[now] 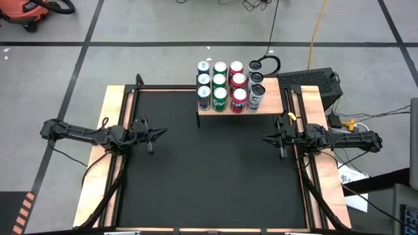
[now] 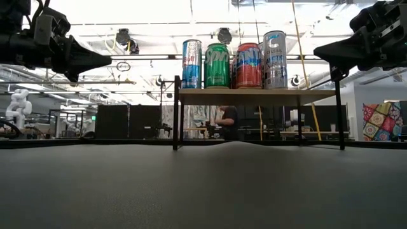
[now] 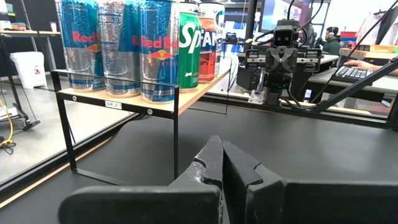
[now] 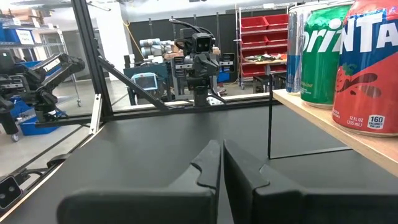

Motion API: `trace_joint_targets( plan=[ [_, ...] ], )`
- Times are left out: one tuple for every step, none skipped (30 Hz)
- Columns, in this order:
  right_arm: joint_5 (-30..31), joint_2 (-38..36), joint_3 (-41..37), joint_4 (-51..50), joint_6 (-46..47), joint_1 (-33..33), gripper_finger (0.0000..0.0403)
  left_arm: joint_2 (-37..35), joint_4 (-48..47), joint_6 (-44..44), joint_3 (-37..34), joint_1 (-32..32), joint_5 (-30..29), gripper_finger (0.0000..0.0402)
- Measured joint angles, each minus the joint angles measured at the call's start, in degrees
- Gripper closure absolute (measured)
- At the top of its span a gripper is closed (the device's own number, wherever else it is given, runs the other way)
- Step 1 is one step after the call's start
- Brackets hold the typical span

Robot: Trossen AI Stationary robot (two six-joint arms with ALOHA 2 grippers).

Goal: Place canned beverage on shelf
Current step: Return to Home Position

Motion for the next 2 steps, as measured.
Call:
trace_joint_targets(
  plan=[
    [0.0,0.0,0.0,0.0,0.0,0.0,0.0394,0.0,0.0,0.0,0.0,-0.02,0.0,0.04],
    [0.0,0.0,0.0,0.0,0.0,0.0,0.0394,0.0,-0.02,0.0,0.0,-0.02,0.02,0.04]
  ],
)
